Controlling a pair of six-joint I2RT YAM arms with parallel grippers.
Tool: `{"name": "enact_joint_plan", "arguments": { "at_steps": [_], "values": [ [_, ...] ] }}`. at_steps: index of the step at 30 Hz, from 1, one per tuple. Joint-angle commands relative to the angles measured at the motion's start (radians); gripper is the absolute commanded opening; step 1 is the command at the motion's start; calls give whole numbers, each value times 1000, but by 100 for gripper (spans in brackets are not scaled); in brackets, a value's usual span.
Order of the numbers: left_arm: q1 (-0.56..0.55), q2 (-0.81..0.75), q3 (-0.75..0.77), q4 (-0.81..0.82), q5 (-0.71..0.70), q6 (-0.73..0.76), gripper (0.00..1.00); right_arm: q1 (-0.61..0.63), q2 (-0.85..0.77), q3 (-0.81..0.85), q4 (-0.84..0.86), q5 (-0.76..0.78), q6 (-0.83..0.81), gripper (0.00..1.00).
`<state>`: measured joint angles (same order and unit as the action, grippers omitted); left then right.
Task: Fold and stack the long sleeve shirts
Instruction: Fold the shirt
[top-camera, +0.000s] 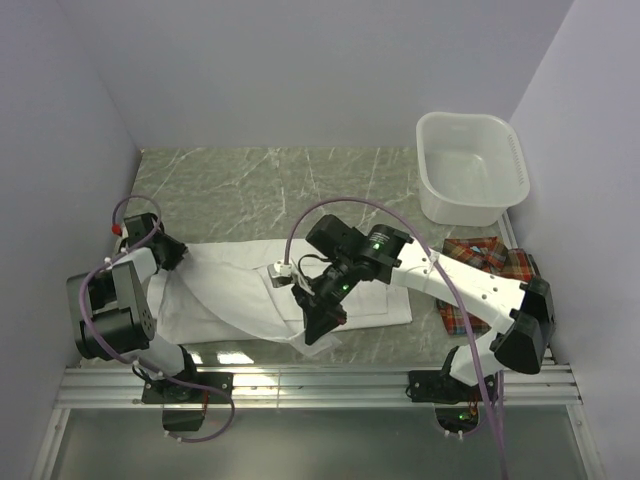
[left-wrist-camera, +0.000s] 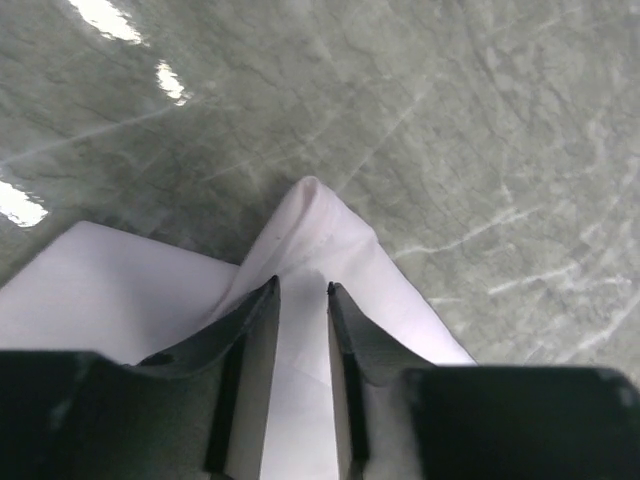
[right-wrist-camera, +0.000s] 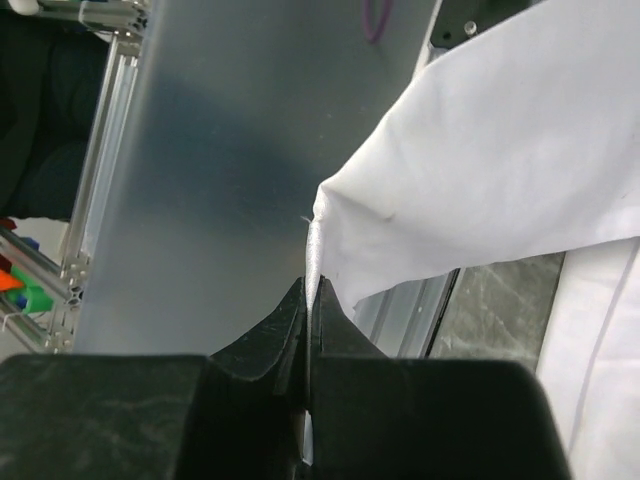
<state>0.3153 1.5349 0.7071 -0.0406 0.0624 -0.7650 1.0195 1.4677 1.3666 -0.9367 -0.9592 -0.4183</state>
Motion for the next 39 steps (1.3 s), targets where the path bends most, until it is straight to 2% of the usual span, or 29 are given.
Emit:
{"name": "enact_joint_plan", "arguments": {
  "at_steps": [1,7,12,15,18,23,34,39],
  "values": [
    [-1,-80,-3,64,85,0,34,16,40,69,-80,-52,-62,0],
    [-113,-283,29,-28,77,3,41,21,92,46,-47,-16,-28,0],
    [-235,-302,9,-19,86,-57,38,22,109,5,22,22,21,0],
    [-286,-228,-6,16,83,-92,35,22,126,19,16,40,24,0],
    [-308,-119,-5,73,108,-128,27,22,132,29,9,39,21,0],
    [-343,28,64,117,113,-145,20,21,126,14,18,31,24,0],
    [-343,254,161,217,74,-284,13,22,154,14,0,33,21,0],
    [-341,280,196,223,31,-290,12,25,154,35,-31,13,-5,0]
  ]
}}
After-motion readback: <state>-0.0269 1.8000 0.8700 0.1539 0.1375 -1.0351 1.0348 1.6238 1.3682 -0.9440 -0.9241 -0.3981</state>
